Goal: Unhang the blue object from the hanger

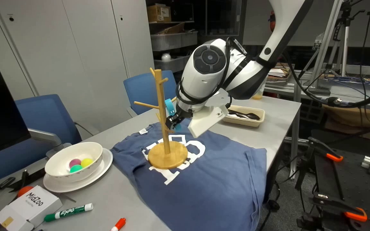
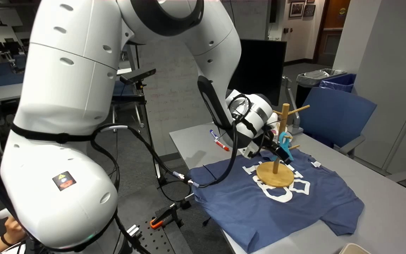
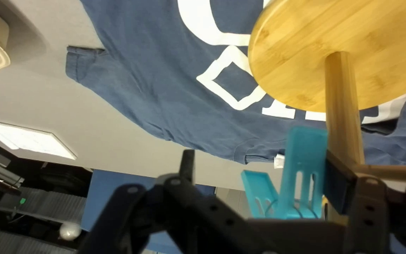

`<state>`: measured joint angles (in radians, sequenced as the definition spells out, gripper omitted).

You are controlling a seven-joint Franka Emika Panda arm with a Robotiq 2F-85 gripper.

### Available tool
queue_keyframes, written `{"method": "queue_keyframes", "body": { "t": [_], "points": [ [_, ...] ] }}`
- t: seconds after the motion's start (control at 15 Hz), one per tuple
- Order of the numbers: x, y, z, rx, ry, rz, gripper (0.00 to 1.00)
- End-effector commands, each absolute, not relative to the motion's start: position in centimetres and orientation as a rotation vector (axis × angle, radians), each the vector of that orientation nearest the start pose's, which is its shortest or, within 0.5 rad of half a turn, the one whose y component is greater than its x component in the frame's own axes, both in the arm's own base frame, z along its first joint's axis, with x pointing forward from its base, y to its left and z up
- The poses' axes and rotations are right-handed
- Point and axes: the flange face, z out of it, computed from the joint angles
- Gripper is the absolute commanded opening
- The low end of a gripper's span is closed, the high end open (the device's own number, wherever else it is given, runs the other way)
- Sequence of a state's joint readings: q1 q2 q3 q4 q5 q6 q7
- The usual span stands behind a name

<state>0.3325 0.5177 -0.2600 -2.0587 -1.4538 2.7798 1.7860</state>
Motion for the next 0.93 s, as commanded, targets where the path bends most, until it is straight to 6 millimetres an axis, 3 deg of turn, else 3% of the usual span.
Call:
{"method": "queue_keyframes", "body": {
  "t": [0.0, 0.47, 0.53, 0.87],
  "points": [
    [58.07, 8.36, 18.16, -3.267, 0.509, -1.155, 0.55],
    [57.96, 8.12, 18.2, -3.27, 0.522, -1.158, 0.02],
    [57.93, 8.13, 18.27, -3.269, 0.522, -1.159, 0.06],
    [57.33, 8.48, 19.11, -3.257, 0.508, -1.172, 0.06]
  ]
}}
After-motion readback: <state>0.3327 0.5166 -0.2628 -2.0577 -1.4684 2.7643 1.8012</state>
